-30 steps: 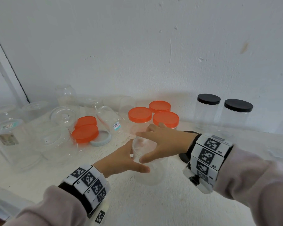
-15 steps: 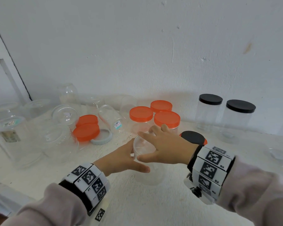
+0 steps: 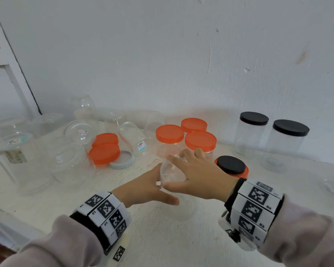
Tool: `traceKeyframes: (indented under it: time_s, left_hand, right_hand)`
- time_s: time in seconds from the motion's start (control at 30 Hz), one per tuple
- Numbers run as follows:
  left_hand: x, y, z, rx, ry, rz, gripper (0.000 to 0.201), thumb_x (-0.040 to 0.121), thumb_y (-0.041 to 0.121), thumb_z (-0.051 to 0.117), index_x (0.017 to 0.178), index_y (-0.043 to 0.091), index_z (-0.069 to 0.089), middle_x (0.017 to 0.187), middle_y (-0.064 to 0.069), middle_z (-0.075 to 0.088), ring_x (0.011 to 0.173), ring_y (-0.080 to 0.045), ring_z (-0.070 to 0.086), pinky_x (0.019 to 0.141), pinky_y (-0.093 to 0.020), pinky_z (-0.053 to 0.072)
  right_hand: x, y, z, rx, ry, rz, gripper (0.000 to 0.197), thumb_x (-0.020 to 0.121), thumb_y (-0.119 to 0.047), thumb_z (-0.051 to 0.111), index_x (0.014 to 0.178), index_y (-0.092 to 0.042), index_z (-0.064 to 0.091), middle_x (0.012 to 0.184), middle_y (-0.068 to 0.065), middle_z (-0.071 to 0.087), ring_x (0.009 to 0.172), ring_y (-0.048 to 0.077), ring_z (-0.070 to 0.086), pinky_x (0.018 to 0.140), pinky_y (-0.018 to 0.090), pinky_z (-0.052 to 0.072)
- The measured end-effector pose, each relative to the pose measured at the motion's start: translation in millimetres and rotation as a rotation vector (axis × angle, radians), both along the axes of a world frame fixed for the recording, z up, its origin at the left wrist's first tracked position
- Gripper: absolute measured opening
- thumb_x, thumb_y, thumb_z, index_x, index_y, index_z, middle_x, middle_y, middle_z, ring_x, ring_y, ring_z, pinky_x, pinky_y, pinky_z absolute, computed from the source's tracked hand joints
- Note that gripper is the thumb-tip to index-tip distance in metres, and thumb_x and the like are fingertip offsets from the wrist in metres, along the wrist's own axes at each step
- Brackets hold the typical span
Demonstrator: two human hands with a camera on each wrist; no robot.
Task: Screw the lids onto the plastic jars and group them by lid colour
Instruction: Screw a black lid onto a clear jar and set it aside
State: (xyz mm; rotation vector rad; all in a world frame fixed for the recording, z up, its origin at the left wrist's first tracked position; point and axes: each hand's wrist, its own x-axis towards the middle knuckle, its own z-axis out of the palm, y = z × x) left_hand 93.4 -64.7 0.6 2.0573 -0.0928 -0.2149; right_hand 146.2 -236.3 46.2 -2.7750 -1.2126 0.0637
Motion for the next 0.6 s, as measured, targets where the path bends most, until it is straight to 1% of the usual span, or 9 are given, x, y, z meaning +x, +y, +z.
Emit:
traceKeyframes:
  time_s: [0.07,0.13,0.2,0.27,0.3,0.43,0.47,0.53,0.6]
  left_hand:
    - [0,0,1,0.016,0.004,-0.005,0.1,0.069,0.03,0.086,0.142,0.048,0.02,0.135,0.031,0.042,0.118,0.017,0.041,0.082,-0.004,0.042]
    - [0,0,3,0.033,0.007,-0.013,0.1,0.069,0.031,0.085,0.142,0.049,0.018,0.134,0.033,0.04,0.117,0.019,0.039,0.082,-0.005,0.041]
    - [0,-1,4,0.033,0.011,-0.02,0.101,0.069,0.032,0.085,0.143,0.048,0.018,0.134,0.033,0.04,0.12,0.017,0.038,0.089,-0.009,0.041]
    - [0,0,4,0.027,0.016,-0.019,0.103,0.069,0.032,0.085,0.146,0.045,0.017,0.138,0.029,0.039,0.126,0.01,0.038,0.1,-0.018,0.041]
    - [0,1,3,0.024,0.017,-0.021,0.104,0.069,0.032,0.085,0.147,0.044,0.016,0.14,0.028,0.038,0.128,0.008,0.037,0.103,-0.022,0.04]
    - [3,4,1,0.041,0.024,-0.057,0.11,0.068,0.036,0.085,0.149,0.044,0.011,0.144,0.028,0.033,0.132,0.004,0.035,0.109,-0.029,0.038]
    - [4,6,2,0.066,0.028,-0.081,0.11,0.068,0.037,0.085,0.148,0.045,0.01,0.145,0.028,0.031,0.133,0.003,0.034,0.11,-0.03,0.037]
    - [9,16,5,0.166,0.024,-0.135,0.105,0.069,0.039,0.083,0.147,0.047,0.013,0.146,0.027,0.032,0.132,0.002,0.035,0.109,-0.028,0.035]
    - [16,29,9,0.304,0.007,-0.16,0.092,0.072,0.036,0.08,0.145,0.045,0.024,0.145,0.026,0.036,0.13,0.002,0.037,0.109,-0.027,0.033]
  right_hand:
    - [0,-1,-1,0.012,0.005,0.002,0.085,0.077,-0.079,0.033,0.149,-0.038,0.019,0.141,0.001,0.032,0.12,0.025,0.026,0.099,0.039,0.031]
    - [0,-1,-2,0.024,0.011,0.002,0.084,0.077,-0.079,0.034,0.149,-0.038,0.018,0.142,-0.001,0.031,0.119,0.023,0.025,0.099,0.038,0.029]
    - [0,-1,-3,0.042,0.023,-0.004,0.084,0.077,-0.079,0.034,0.149,-0.039,0.017,0.142,-0.002,0.03,0.119,0.022,0.026,0.1,0.037,0.029]
    - [0,-1,-5,0.055,0.043,-0.012,0.085,0.076,-0.08,0.033,0.149,-0.041,0.016,0.142,-0.005,0.028,0.12,0.021,0.025,0.102,0.037,0.028]
    - [0,-1,-5,0.059,0.055,-0.015,0.085,0.076,-0.079,0.035,0.149,-0.041,0.014,0.143,-0.006,0.026,0.122,0.021,0.025,0.103,0.037,0.027]
    - [-1,-1,-5,0.071,0.095,-0.013,0.082,0.08,-0.075,0.04,0.15,-0.043,0.012,0.146,-0.009,0.022,0.125,0.021,0.024,0.107,0.036,0.027]
    - [-1,-2,-5,0.074,0.102,-0.014,0.081,0.081,-0.074,0.042,0.15,-0.044,0.012,0.146,-0.01,0.022,0.125,0.02,0.024,0.107,0.036,0.026]
    - [-1,-2,-5,0.073,0.11,-0.02,0.08,0.082,-0.073,0.043,0.15,-0.044,0.011,0.147,-0.011,0.02,0.127,0.018,0.022,0.108,0.036,0.025]
    - [-1,-2,-5,0.066,0.117,-0.03,0.081,0.083,-0.072,0.044,0.15,-0.045,0.009,0.149,-0.011,0.018,0.129,0.018,0.02,0.11,0.038,0.025]
